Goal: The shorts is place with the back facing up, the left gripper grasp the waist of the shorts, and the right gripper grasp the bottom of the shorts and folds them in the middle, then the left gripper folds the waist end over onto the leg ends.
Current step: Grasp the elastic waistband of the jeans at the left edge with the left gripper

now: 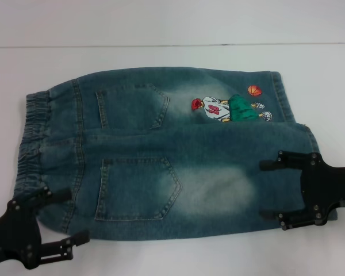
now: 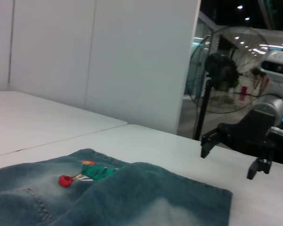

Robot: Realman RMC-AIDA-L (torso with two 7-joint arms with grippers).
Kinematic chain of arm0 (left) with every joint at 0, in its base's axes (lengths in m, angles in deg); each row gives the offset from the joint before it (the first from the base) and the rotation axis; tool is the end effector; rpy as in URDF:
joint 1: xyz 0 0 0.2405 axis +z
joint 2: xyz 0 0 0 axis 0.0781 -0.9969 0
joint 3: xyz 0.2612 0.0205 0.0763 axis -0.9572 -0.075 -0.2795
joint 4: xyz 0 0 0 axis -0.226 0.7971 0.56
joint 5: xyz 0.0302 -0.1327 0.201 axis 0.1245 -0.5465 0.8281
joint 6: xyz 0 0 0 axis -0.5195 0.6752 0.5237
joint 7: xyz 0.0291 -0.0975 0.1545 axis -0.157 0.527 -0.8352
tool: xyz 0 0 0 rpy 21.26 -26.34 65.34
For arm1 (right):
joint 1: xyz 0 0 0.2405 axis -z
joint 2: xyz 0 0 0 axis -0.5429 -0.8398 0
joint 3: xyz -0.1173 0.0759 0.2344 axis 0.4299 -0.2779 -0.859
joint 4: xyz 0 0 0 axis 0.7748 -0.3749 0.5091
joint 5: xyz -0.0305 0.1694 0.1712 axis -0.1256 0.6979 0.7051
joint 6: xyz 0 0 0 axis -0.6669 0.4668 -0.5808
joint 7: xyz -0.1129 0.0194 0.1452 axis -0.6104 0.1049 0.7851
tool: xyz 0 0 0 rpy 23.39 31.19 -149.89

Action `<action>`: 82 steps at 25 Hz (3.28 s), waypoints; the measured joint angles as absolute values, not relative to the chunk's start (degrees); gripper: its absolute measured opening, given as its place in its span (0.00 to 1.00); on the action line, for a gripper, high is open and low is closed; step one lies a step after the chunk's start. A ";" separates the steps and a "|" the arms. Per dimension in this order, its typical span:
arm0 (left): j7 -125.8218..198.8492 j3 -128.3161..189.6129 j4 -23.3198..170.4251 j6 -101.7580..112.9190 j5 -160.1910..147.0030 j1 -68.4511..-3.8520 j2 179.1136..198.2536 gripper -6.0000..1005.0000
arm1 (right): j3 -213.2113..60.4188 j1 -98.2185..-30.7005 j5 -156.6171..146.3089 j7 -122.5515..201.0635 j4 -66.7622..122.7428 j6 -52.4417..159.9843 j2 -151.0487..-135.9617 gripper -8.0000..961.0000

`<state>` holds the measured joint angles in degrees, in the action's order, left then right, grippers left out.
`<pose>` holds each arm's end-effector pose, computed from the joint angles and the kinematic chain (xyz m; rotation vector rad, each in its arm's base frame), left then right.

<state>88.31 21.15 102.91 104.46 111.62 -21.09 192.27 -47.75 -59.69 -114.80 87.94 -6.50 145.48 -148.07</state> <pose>-0.3629 0.2453 -0.0254 -2.6222 -0.5117 -0.8299 0.3091 0.3252 -0.0333 -2.8905 0.0051 0.5650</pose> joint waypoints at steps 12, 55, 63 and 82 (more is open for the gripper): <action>89.46 22.05 102.99 103.52 111.17 -21.07 192.35 0.89 | -48.02 -59.36 -114.70 87.73 -6.50 144.97 -148.30 0.95; 117.76 13.93 125.48 85.03 116.68 -19.31 197.75 0.78 | -51.59 -58.63 -114.55 88.30 -8.08 142.58 -148.83 0.95; 117.49 13.09 125.14 84.45 116.66 -20.36 197.77 0.75 | -52.20 -58.52 -114.55 88.30 -8.08 142.58 -148.96 0.95; 118.17 11.27 123.95 80.43 116.22 -20.86 197.77 0.23 | -53.72 -57.36 -114.55 88.98 -8.40 142.84 -149.31 0.95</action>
